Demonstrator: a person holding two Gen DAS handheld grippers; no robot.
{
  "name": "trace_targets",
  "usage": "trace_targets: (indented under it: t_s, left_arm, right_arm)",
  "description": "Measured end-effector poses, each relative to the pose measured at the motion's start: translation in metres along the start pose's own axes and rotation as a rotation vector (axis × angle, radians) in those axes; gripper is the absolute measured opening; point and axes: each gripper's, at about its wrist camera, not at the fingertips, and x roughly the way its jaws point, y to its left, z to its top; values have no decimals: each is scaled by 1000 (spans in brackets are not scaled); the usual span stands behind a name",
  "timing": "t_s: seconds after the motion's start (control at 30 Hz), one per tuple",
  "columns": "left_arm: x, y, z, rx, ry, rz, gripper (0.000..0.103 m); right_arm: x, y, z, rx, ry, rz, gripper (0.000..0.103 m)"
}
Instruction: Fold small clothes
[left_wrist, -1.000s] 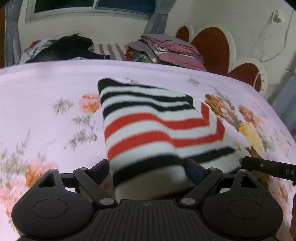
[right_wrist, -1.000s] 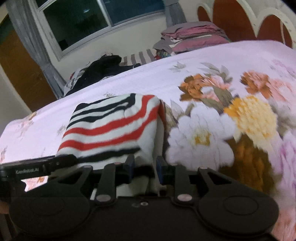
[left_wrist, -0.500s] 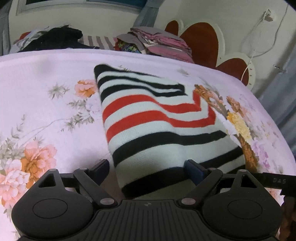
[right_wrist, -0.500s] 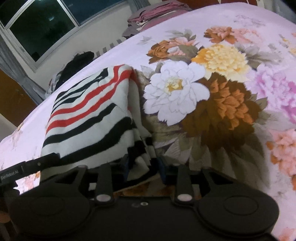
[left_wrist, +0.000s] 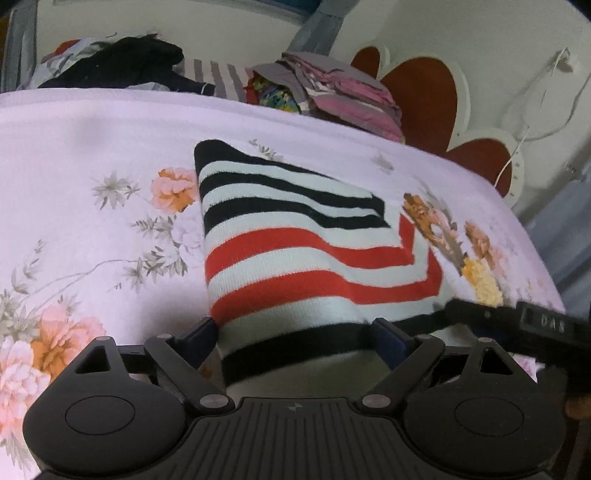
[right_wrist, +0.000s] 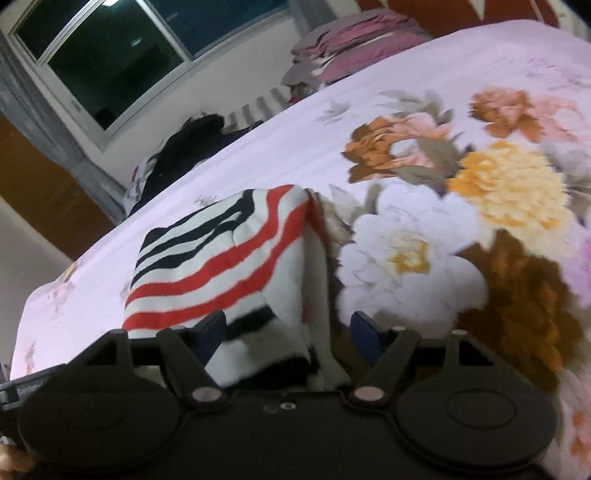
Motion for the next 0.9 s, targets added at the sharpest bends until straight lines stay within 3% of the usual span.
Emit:
trace_targets:
  t_s: [0.13,0.37,0.57,0.73,0.9]
  left_arm:
    - [11,2,4,-4,17,-4,91]
    - [35,7,5,-38,67,-39,93]
    - [44,2,7,-21,74,-39,92]
    - [44,-4,9,-13,65,-31,81]
    - [35,-10,12,14,40,-18,66]
  right_arm:
    - [17,-11,11,41,31,52,74]
    - [40,-14,11,-16,81,99,73]
    - [52,0,11,-88,86,102,63]
    - [54,2,13,-94,97,108,45]
    - [47,7,10,-61,69,108,37]
